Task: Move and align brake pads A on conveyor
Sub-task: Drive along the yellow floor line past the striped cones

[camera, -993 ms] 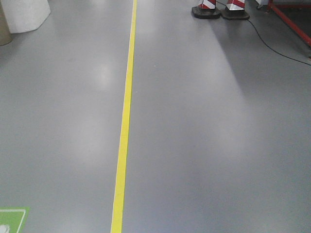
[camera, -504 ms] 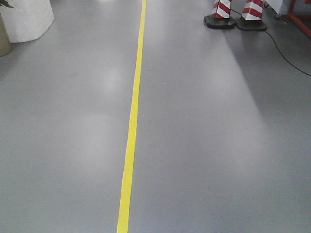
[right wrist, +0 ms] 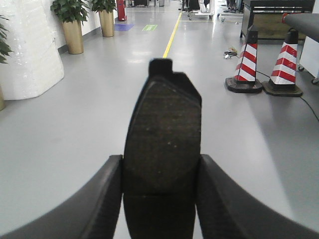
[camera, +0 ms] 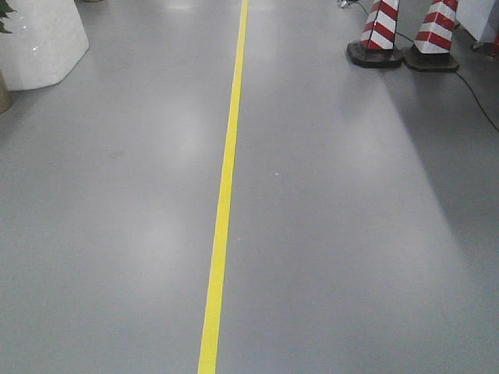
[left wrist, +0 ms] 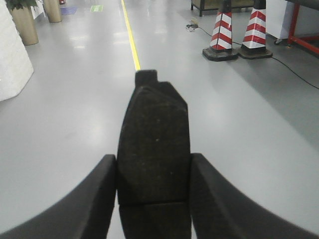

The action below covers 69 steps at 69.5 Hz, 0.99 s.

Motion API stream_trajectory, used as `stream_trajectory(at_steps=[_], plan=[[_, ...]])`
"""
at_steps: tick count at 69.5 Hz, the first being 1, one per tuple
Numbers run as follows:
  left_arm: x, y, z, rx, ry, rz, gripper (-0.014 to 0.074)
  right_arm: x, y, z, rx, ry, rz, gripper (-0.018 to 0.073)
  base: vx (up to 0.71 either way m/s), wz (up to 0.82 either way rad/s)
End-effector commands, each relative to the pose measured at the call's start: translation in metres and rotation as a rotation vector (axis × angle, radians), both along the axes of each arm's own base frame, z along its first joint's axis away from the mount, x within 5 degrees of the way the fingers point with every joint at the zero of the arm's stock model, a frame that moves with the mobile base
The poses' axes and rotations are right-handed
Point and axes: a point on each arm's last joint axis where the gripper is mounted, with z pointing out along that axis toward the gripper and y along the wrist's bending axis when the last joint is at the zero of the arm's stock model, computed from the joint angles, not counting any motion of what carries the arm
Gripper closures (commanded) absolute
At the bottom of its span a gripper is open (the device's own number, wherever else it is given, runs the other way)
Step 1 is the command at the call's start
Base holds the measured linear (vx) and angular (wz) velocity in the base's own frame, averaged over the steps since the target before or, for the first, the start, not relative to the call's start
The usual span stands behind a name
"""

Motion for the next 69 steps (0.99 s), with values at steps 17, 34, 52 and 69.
stream_trajectory(at_steps=[17, 34, 52, 69], plan=[[0.0011, -0.0008, 0.0172, -0.024, -0.109, -0.007, 0.0602, 0.0000, -0.0003, 0.0188, 0.005, -0.122, -0.004, 0.0569, 0.73, -0.01], [0.0011, -0.0008, 0.0172, -0.024, -0.109, -0.007, 0.0602, 0.0000, -0.0003, 0.0187, 0.005, -0.121, -0.004, 0.0569, 0.77, -0.08], [0.0011, -0.0008, 0.0171, -0.024, -0.108, -0.007, 0.0602, 0.0000, -0.0003, 0.0187, 0.005, -0.122, -0.004, 0.0569, 0.79, -0.07], [0.0011, -0.0008, 0.0172, -0.024, -0.109, -0.007, 0.0602, 0.0000, -0.0003, 0.0187, 0.005, -0.121, -0.004, 0.0569, 0.81, -0.07]])
